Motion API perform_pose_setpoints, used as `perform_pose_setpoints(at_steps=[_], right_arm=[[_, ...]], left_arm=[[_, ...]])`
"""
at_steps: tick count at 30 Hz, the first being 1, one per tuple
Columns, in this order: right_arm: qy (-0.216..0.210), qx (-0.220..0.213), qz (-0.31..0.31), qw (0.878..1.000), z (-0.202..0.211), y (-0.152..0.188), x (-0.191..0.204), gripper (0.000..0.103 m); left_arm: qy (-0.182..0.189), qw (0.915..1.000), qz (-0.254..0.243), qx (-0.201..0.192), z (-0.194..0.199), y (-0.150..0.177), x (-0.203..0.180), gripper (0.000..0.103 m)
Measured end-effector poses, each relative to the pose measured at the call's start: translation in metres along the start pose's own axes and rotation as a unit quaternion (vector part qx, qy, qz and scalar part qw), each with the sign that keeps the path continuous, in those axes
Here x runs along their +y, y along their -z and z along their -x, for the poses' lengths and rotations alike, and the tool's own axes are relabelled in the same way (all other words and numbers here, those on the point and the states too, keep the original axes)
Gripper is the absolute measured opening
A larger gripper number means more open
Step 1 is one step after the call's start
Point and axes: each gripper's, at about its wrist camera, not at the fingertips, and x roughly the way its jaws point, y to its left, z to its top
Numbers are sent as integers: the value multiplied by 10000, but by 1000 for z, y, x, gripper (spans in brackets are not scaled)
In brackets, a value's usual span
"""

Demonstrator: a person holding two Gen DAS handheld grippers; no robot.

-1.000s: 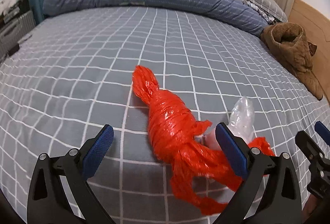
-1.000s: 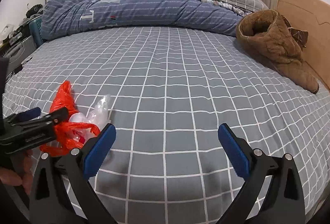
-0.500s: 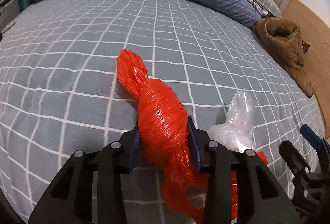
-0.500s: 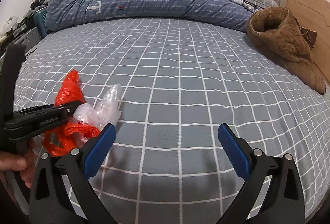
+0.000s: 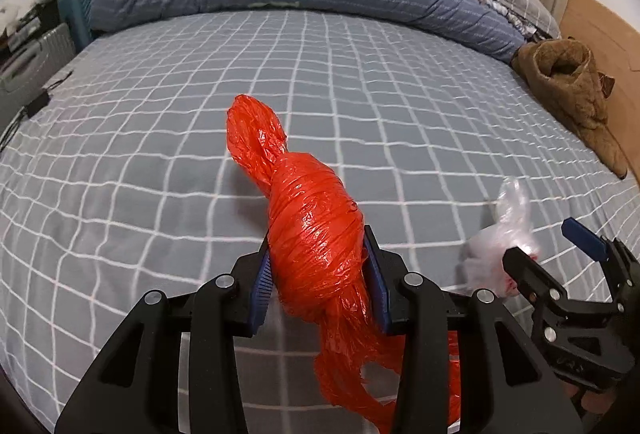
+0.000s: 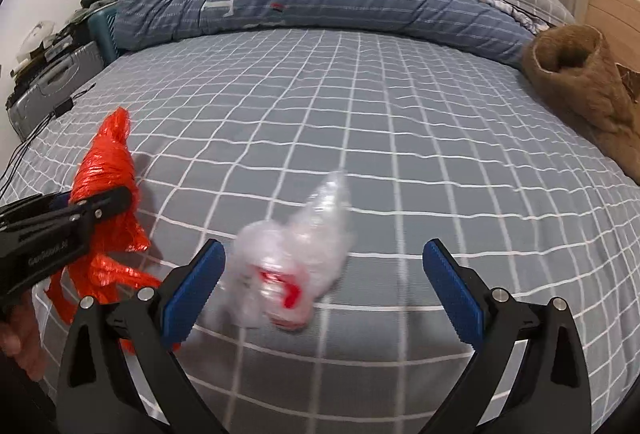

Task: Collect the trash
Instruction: 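Grasp the red plastic bag with the left gripper while the right gripper grasps the clear bag, then carry the red bag and clear bag with both grippers over the black bin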

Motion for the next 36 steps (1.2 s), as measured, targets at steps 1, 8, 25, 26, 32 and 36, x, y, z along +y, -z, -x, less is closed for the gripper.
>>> perform_pose_setpoints(at_steps=[1, 8, 25, 26, 32, 36], right_arm=[[2, 63, 0, 10000, -4, 0, 4, 90], [-108, 228, 46, 9997, -18, 2, 16, 55], [134, -39, -149, 9998, 27, 8, -7, 49], [160, -61, -139, 9998, 31, 7, -8, 49], [256, -224, -83, 9994, 61, 10, -11, 49], [275, -244, -233, 9991, 82, 26, -20, 49]], left_arm=[[-16, 10000, -15, 1, 1, 1, 2, 40], [-54, 9999, -85, 0, 5, 5, 8, 40], [-137, 9998, -126, -97, 28, 18, -2, 40], [-130, 9998, -125, -105, 31, 19, -3, 40], [-43, 9998, -58, -206, 50, 26, -9, 40], [72, 9998, 63, -194, 64, 37, -10, 40]])
